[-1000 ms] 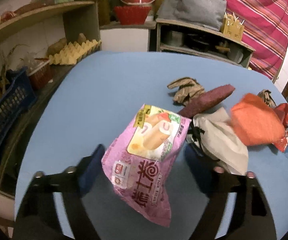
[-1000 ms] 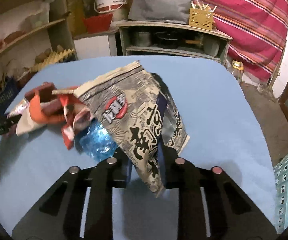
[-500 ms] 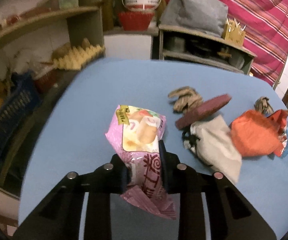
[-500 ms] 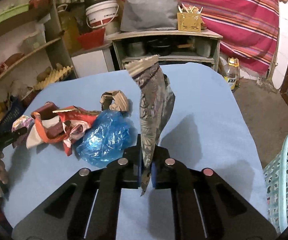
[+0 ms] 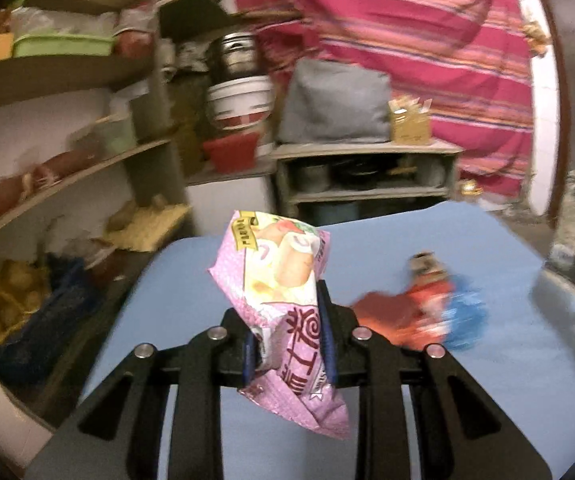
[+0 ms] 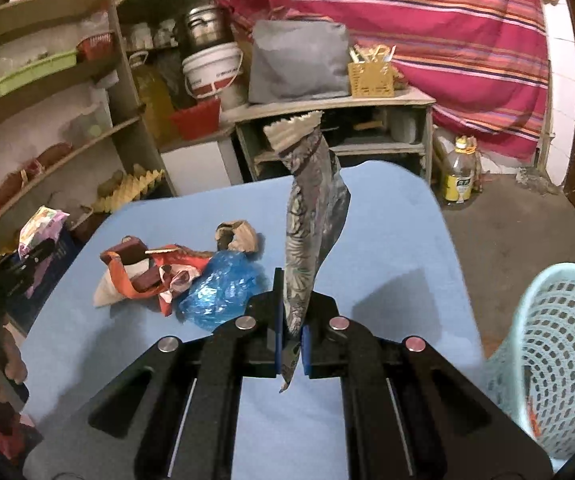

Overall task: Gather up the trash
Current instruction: 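Drop the pink bag into the basket with the left tool while the right tool holds the printed bag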

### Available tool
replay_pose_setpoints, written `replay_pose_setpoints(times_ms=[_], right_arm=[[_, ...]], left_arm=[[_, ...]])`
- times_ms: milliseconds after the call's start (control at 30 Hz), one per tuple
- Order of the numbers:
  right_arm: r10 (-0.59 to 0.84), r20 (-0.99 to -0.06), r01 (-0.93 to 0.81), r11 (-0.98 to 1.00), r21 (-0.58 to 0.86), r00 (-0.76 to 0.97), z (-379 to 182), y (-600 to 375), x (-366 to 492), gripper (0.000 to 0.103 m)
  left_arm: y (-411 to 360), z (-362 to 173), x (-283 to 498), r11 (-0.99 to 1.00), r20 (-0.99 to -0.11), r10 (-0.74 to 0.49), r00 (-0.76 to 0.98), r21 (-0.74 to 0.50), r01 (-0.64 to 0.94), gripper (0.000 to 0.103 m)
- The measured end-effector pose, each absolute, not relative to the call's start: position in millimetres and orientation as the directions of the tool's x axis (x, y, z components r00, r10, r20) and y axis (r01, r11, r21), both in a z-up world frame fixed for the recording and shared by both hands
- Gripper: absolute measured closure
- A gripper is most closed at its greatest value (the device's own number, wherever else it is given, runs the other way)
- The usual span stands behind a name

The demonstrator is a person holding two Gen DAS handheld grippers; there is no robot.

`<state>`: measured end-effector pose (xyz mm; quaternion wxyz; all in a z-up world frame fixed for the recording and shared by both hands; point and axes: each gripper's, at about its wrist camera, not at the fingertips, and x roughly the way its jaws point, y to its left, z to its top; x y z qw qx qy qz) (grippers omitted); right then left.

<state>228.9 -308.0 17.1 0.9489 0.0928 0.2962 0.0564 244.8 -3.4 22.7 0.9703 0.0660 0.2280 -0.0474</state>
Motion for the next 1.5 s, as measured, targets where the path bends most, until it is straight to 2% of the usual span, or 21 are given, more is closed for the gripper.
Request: replay_pose_setpoints(times_ms=[300, 667, 800, 1167, 1333, 1467, 1500], right_arm=[[0.1, -0.497, 0.03, 0.969, 0.247, 0.862, 39, -377, 180, 0.096], [-0.05, -0.512, 0.208, 0.944, 0.256, 0.858, 31, -476, 117, 0.096], [-0.107, -0.525, 0.284, 0.92, 0.269, 0.844, 24, -514, 98, 0.096], [-0.14, -0.563, 0.368, 0.874, 0.316, 0.814, 1, -566, 81, 0.096], [-0.137, -0.572, 0.38, 0.864, 0.33, 0.809, -6, -572, 78, 0.096], [-0.137, -0.577, 0.394, 0.851, 0.347, 0.805, -9, -581, 79, 0.096], [-0.137, -0.577, 0.397, 0.848, 0.352, 0.805, -9, -582, 78, 0.096]], left_arm=[[-129, 34, 233, 0.945, -0.452, -0.282, 0.846, 0.022, 0.327, 0.077], [-260, 20, 212, 0.868, -0.476, -0.438, 0.763, -0.004, 0.496, 0.077], [-308, 13, 209, 0.822, -0.496, -0.514, 0.7, -0.052, 0.567, 0.077], [-405, -14, 204, 0.736, -0.554, -0.591, 0.586, -0.073, 0.673, 0.077], [-437, -15, 205, 0.7, -0.554, -0.623, 0.552, -0.078, 0.71, 0.076], [-462, -13, 207, 0.672, -0.557, -0.64, 0.529, -0.073, 0.737, 0.07], [-467, -13, 209, 0.668, -0.56, -0.642, 0.524, -0.073, 0.74, 0.063]])
